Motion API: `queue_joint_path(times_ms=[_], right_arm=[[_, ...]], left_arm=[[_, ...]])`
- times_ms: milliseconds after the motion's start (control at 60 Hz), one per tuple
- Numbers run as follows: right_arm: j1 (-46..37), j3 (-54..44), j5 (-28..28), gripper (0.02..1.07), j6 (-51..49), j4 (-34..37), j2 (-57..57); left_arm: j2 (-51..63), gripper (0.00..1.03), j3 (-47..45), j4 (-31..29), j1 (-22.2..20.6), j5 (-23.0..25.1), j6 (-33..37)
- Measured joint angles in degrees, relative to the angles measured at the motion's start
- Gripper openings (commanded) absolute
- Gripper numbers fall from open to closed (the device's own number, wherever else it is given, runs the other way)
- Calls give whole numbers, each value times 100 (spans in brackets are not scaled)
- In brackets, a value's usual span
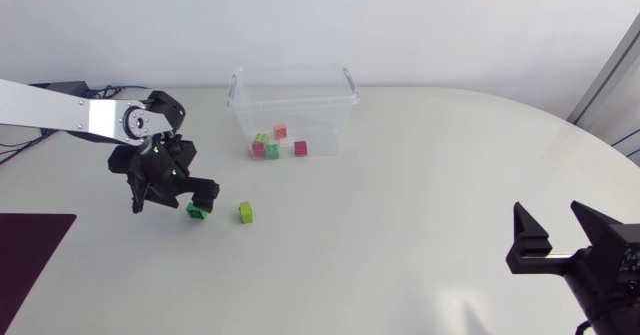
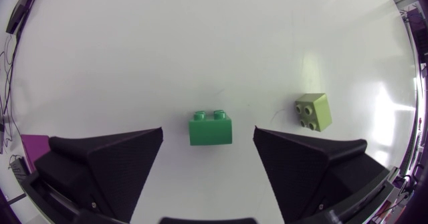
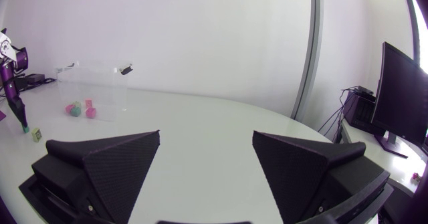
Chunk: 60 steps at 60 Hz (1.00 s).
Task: Place the duplo bricks in the container
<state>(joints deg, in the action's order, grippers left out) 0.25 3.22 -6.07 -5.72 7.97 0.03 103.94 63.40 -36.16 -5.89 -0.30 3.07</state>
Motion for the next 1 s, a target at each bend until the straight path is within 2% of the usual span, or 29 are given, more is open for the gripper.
queue_joint_path(times_ms=[100, 250, 400, 450, 600, 617, 667, 683, 867, 1000], right_arm=[[0, 0, 2, 102, 0, 0, 0], [0, 0, 0, 102, 0, 0, 0], [0, 0, 0, 102, 0, 0, 0], [0, 0, 0, 102, 0, 0, 0], [0, 0, 0, 102, 0, 0, 0], [0, 0, 2, 102, 0, 0, 0], [0, 0, 0, 102, 0, 0, 0], [0, 0, 0, 102, 0, 0, 0], [0, 0, 2, 102, 0, 0, 0], [0, 0, 2, 102, 0, 0, 0]], left_arm=[[72, 82, 0, 0, -20, 0, 0], [146, 59, 4, 28, -17, 0, 0], [188, 54, 4, 170, -17, 0, 0], [188, 41, 4, 201, -17, 0, 0], [188, 33, 4, 350, -17, 0, 0], [188, 29, 4, 352, -17, 0, 0], [188, 28, 4, 354, -17, 0, 0], [188, 24, 4, 354, -17, 0, 0], [144, 22, 4, 315, -17, 0, 0], [-284, 22, 52, 66, -17, 0, 4]])
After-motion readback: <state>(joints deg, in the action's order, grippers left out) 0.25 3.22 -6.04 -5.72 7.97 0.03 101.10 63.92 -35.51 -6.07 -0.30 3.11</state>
